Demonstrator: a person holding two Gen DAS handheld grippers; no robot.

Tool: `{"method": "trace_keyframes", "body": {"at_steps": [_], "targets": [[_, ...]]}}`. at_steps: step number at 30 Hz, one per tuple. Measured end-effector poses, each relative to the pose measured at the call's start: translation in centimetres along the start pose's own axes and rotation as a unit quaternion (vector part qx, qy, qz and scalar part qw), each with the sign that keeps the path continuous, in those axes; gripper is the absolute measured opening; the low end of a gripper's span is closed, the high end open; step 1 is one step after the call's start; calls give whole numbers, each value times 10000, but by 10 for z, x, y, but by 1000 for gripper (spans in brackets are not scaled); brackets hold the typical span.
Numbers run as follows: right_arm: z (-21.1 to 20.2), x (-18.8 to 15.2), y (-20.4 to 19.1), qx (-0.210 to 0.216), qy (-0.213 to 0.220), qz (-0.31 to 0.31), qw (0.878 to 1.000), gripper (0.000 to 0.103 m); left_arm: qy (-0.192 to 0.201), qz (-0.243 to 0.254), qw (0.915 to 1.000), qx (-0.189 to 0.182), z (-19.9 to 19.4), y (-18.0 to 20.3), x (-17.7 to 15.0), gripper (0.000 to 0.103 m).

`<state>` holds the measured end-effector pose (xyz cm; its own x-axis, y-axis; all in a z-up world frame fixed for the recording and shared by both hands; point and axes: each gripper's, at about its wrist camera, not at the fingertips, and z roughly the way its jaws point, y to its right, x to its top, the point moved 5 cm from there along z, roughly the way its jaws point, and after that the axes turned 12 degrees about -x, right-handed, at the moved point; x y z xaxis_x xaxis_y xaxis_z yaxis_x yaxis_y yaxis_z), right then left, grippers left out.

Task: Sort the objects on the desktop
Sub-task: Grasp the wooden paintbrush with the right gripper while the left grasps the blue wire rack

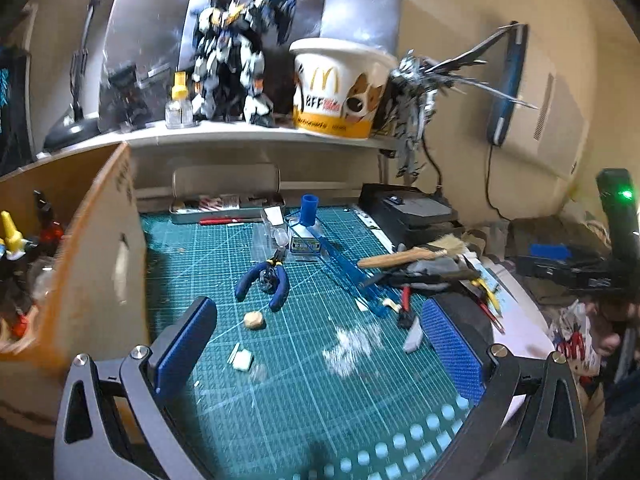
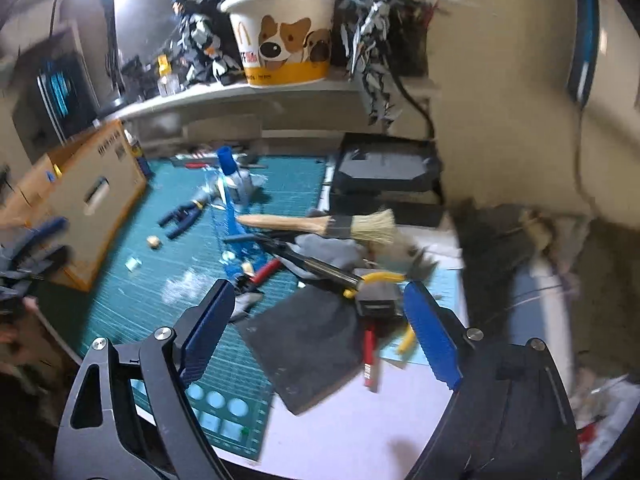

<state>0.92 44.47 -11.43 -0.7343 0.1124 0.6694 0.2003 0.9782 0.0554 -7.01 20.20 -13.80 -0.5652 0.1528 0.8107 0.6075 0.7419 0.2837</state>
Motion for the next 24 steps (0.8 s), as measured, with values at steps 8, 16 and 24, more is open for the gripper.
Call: {"method": "trace_keyframes", "body": {"at_steps": [8, 16, 24], "targets": [[60, 19, 22, 1701, -885, 1951, 9619, 77, -200, -1255, 9902, -588, 76, -21, 21, 102], [128, 31, 7, 1731, -1869, 2871, 9234, 77, -896, -2662, 9539, -1061, 157, -41, 25, 81], [152, 26, 16, 1167, -1985, 3436, 9105, 63, -1095, -3225, 9333, -1142, 195, -45, 19, 69]]}}
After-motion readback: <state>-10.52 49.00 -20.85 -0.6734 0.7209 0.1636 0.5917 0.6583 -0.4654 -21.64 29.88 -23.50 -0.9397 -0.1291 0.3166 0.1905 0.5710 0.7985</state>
